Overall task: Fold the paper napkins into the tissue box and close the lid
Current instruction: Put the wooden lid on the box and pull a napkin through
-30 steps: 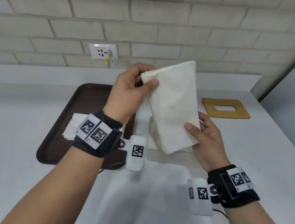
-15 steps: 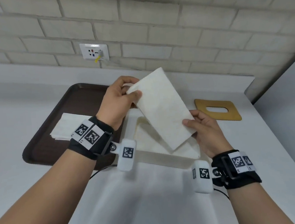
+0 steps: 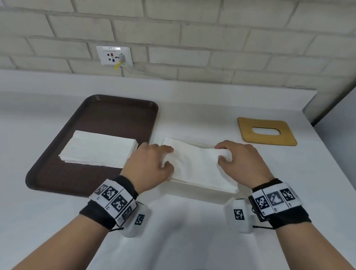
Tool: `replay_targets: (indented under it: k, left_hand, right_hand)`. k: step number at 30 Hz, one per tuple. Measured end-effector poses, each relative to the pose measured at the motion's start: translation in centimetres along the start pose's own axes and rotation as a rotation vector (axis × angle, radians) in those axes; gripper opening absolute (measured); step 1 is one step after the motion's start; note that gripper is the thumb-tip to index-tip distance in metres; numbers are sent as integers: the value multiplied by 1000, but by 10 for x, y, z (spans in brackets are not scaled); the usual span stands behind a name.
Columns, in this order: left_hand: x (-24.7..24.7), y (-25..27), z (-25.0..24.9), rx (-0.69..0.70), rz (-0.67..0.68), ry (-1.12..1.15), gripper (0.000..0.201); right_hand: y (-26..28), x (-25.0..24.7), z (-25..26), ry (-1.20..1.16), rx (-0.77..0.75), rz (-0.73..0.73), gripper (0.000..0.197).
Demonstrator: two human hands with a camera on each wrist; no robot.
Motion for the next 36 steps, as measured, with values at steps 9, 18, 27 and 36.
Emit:
replay_targets:
  k: [9, 18, 27, 36]
  left_hand:
    - [-4, -3, -3, 58, 95, -321, 55]
    - [-11, -33, -15, 233, 365, -391, 60]
    - [0, -30, -9, 240, 410, -465, 66]
    - [-2, -34, -14, 274, 328, -375, 55]
  right_hand:
    - [-1, 3, -5, 189, -44, 40, 40]
    - [25, -16, -11, 378, -121, 242, 64]
    - [13, -10, -30, 361, -31, 381, 78]
    - [10, -29, -5, 414, -157, 282, 58]
Point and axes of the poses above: each hand's wrist, its own y-axis away from the middle knuckle, its own x-axis out of the palm, z = x × y, the point moved 3 cm from there along -y, towards the middle knuckle, and after that the axes turned 5 degrees about x, right-handed, at the moved point
